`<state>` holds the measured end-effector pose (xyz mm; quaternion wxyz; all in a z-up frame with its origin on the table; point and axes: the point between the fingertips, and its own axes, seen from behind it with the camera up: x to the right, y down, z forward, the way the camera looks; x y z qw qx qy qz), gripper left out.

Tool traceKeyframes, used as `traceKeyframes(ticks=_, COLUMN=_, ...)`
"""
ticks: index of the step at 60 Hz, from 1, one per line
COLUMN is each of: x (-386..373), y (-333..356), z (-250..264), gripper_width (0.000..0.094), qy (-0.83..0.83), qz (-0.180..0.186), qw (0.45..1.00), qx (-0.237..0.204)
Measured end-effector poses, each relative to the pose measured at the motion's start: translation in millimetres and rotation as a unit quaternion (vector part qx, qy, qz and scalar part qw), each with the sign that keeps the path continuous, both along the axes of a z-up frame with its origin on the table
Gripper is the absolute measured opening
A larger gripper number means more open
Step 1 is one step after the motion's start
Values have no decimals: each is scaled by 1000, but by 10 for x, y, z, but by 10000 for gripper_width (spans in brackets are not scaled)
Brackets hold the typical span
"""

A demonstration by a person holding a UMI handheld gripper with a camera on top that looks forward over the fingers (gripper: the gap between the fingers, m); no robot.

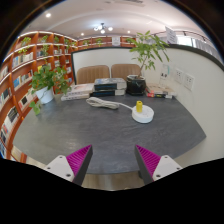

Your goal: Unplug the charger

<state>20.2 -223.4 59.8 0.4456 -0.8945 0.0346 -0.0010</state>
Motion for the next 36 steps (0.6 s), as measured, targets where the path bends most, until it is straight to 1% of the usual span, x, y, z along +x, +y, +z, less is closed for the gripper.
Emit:
traceKeyframes(ticks=3, x=274, y=191, z=-114, gripper_width=851, qy=-5, qz=-11, qw=1000, qx=-5)
traceKeyframes(ticks=11, x=778, y=715, z=-244, gripper_width=833, qy=-17, qz=-23, qw=1000, qx=-11)
traceKeyframes(ticks=18, x=1073, y=1215, z=-263, gripper_width=835, qy=-26, qz=-20, qw=999, qx=-2)
traceKeyframes(ticks=24, x=1240, y=1642, z=-232, gripper_width=795, qy=-29, qz=-12, qw=999, qx=20)
traceKeyframes(ticks=27, x=1265, y=1816, z=-237, gripper_width=756, qy=-25, qz=-1, qw=999, qx=27)
traceKeyframes(ticks=31, x=1278, y=1997, z=-278, gripper_width=661, qy=-20, qz=12, qw=999, qx=29)
traceKeyframes(ticks=33, x=1271, y=2060, z=-311, gripper_width=585, qy=-17, qz=20, qw=999, qx=28)
traceKeyframes(ticks=36, x=1270, y=2113, z=-386, gripper_width=439, qy=-16, qz=31, qw=999, qx=20)
